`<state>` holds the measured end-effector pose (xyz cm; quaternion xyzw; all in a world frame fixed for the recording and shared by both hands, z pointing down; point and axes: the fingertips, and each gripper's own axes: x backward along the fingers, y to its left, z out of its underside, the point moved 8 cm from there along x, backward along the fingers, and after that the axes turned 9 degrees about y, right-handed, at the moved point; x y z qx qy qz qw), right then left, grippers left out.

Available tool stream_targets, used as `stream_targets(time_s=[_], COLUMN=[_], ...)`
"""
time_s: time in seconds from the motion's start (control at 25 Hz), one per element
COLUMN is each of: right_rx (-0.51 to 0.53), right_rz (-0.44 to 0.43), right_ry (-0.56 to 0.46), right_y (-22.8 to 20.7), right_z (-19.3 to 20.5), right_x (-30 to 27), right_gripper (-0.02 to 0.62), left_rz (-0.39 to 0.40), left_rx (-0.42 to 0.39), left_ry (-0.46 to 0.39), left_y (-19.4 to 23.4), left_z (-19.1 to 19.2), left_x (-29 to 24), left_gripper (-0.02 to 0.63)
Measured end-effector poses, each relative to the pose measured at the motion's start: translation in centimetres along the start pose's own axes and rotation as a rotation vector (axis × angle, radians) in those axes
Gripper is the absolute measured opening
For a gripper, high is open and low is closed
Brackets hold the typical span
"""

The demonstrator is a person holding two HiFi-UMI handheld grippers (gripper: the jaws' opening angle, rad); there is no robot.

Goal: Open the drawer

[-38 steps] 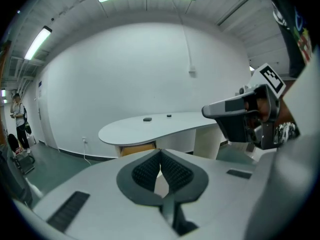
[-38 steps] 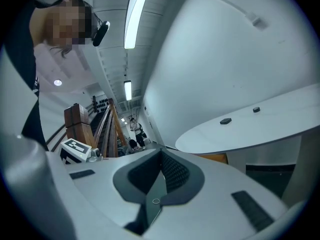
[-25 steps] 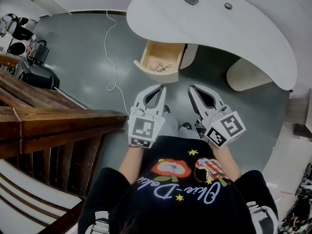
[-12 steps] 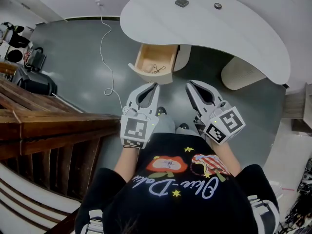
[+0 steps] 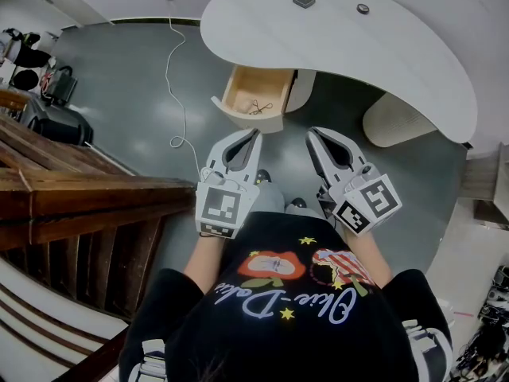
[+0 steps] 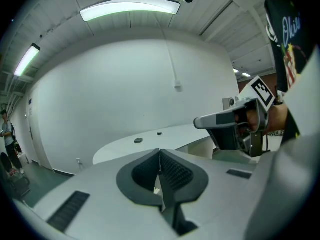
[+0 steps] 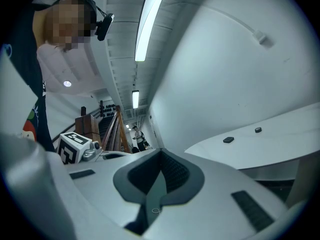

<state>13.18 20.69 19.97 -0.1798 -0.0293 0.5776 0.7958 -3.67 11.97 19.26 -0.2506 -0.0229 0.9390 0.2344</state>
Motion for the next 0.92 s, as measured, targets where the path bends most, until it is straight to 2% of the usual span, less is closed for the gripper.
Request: stream_targets(time_s=[0.92], right_rx=[-0.018], right_rz=[-0.013], right_ry=[0.008], right_y=[0.33], right_z=[0.44], right_x=[-0.39], right_gripper=[0.000], left_rz=[-0.024], left_rx=[0.028], left_ry=[0.017], left_y=[0.44], left_z=[1.03], left_x=[0.50], left_gripper=[0.006])
